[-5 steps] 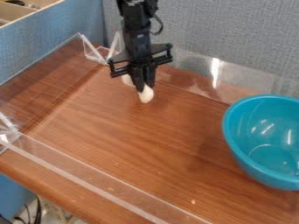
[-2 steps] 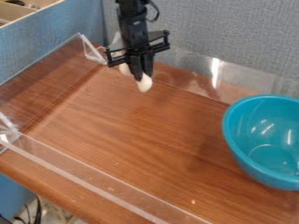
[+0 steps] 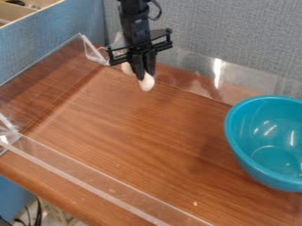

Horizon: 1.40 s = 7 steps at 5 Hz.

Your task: Put the mushroom in the blue bowl

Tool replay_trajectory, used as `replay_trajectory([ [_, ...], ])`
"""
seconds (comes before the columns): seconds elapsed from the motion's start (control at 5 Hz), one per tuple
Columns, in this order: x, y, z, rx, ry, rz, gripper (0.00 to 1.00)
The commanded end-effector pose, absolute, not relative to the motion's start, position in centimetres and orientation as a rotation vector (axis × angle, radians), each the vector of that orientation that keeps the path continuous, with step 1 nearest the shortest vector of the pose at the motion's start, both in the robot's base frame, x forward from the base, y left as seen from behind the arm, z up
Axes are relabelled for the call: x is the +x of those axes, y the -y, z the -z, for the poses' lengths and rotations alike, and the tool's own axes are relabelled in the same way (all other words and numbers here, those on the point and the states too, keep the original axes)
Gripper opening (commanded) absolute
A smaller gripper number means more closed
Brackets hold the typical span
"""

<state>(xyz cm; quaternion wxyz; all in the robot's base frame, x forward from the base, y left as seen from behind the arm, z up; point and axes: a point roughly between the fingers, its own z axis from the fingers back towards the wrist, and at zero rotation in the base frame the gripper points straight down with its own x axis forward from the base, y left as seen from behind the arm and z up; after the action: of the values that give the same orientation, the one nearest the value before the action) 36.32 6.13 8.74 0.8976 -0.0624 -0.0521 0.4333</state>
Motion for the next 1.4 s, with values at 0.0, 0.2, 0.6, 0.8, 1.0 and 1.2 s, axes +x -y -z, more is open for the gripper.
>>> replay_trajectory([
  [0.0, 37.1, -5.4, -12.6, -0.159, 0.212, -0.862, 0.00],
  [0.2, 37.0, -5.5, -13.1, -0.163, 0.214, -0.863, 0.00],
  [0.6, 36.5, -6.2, -14.2, -0.171, 0.223, -0.880, 0.00],
  [0.8, 36.0, -6.5, -15.2, -0.178, 0.234, -0.880, 0.00],
  [1.0, 35.2, -6.7, -16.0, -0.179, 0.243, -0.870, 0.00],
  [1.2, 34.6, -7.3, -15.8, -0.169, 0.236, -0.882, 0.00],
])
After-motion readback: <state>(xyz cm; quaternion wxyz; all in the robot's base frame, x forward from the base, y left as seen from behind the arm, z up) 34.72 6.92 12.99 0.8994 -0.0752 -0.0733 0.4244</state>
